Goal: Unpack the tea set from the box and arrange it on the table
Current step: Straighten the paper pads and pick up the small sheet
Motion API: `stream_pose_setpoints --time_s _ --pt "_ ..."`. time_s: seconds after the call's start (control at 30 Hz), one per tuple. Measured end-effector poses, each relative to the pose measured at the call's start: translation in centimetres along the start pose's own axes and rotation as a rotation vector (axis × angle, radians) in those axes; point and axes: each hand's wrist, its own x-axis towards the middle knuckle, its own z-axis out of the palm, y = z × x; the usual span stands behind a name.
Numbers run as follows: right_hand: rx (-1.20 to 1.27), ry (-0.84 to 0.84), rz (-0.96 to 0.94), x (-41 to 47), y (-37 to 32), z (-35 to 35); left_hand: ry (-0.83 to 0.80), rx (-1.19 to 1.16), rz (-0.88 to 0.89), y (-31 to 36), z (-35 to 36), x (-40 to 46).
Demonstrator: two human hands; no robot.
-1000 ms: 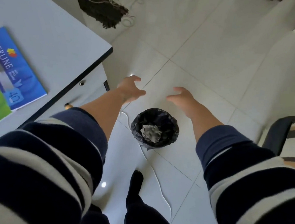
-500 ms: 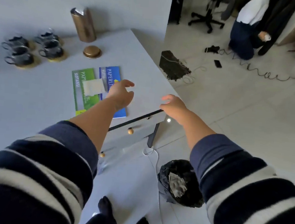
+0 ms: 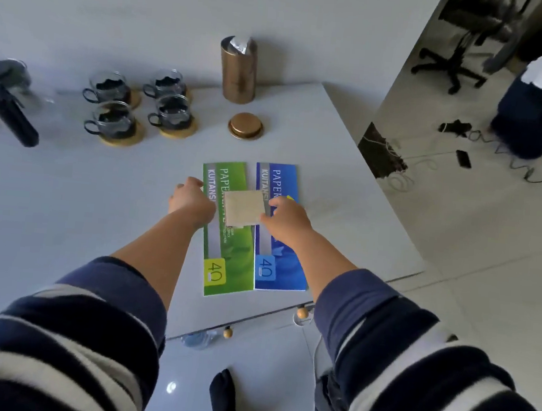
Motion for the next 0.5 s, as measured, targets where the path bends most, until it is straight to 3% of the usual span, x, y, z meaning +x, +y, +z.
stream_pose_setpoints --time_s 0.13,0.23,0.4,0.5 --pt "-0.16 -0.005 -0.036 3.1 -1.8 1.4 -0.054 0.076 0.071 0.4 0.0 3.6" --pt "-0.212 -0.109 -0.091 4.8 -2.3 1.4 -0.079 0.174 0.17 1.0 -0.2 5.7" --pt "-0.364 -0.201 -0.02 6.1 -2.8 0.1 -0.177 0.294 0.22 1.7 -0.1 7.6" --pt "-0.163 -0.18 0.087 7.0 -2.3 -1.2 -0.206 0.369 0.221 1.9 -0.1 8.2"
